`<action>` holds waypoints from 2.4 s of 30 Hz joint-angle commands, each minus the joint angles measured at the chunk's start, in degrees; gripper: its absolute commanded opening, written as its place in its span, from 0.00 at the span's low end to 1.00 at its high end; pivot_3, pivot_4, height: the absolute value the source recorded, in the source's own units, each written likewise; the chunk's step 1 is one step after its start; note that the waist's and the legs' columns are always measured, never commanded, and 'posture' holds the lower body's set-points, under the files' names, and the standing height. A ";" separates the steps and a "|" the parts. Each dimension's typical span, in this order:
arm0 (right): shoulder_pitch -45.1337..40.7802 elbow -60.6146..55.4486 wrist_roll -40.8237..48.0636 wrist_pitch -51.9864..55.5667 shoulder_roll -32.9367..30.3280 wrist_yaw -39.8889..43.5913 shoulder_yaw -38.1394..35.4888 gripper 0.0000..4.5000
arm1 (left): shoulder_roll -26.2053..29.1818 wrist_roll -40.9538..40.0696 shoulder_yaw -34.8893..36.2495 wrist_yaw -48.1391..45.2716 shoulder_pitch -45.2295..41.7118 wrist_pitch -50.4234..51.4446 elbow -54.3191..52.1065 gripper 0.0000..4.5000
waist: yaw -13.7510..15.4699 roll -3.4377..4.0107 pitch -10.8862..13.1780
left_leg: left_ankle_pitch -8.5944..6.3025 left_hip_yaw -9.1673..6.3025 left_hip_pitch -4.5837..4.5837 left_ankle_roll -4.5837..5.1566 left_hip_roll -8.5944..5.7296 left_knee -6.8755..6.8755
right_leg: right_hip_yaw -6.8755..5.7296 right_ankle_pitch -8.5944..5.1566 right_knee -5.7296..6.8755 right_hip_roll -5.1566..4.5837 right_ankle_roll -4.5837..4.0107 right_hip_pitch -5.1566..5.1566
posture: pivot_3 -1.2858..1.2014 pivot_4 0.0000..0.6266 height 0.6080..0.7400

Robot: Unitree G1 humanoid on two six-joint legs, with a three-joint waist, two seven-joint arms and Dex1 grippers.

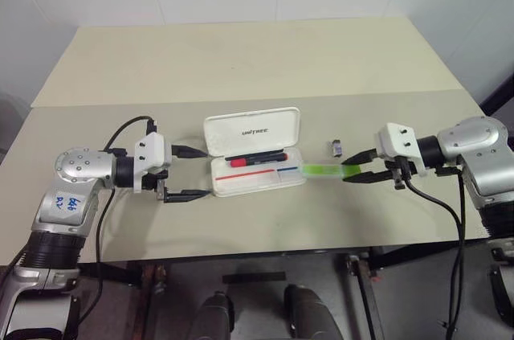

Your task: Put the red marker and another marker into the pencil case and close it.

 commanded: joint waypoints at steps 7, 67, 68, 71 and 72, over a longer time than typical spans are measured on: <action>-7.99 -2.44 -5.61 4.88 12.55 -6.28 8.08 0.24 | 0.93 0.88 1.19 1.43 2.91 -1.82 1.26 0.95 | -0.30 0.00 0.00 | 0.00 -0.02 0.00 0.00 0.00 -0.01 | 0.05 -0.01 0.08 0.00 -0.02 -0.10 | 0.52 0.24 1.00; 18.34 -40.85 8.36 36.16 23.46 -50.74 -25.81 0.99 | -5.10 0.40 -0.96 6.24 4.82 -1.11 -0.85 0.95 | -0.08 -0.03 -0.02 | 0.03 0.04 -0.74 0.00 -0.19 0.14 | -0.11 0.03 0.39 -0.07 0.01 -1.00 | 0.52 0.24 1.00; 19.44 -41.29 8.00 36.65 24.68 -53.67 -26.09 0.99 | -5.43 0.50 -1.19 6.22 4.13 -1.13 -0.34 0.95 | -0.09 -0.03 -0.02 | 0.04 0.08 -0.72 0.01 -0.20 0.12 | -0.10 0.04 0.42 -0.06 0.00 -1.00 | 0.52 0.24 1.00; 22.18 -41.89 6.40 37.09 28.68 -61.01 -25.22 0.99 | -6.57 0.86 -1.99 6.06 1.57 -1.43 1.46 0.95 | 0.11 -0.04 -0.02 | 0.08 0.09 -0.72 -0.05 -0.17 0.12 | -0.18 0.04 0.45 0.02 -0.02 -0.99 | 0.52 0.24 1.00; 22.69 -41.80 6.22 37.46 29.65 -62.51 -24.60 0.99 | -6.90 0.87 -2.17 6.08 0.90 -1.38 1.78 0.95 | 0.12 -0.04 -0.02 | 0.11 0.10 -0.72 -0.08 -0.18 0.11 | -0.18 0.06 0.46 0.01 -0.04 -0.99 | 0.52 0.24 1.00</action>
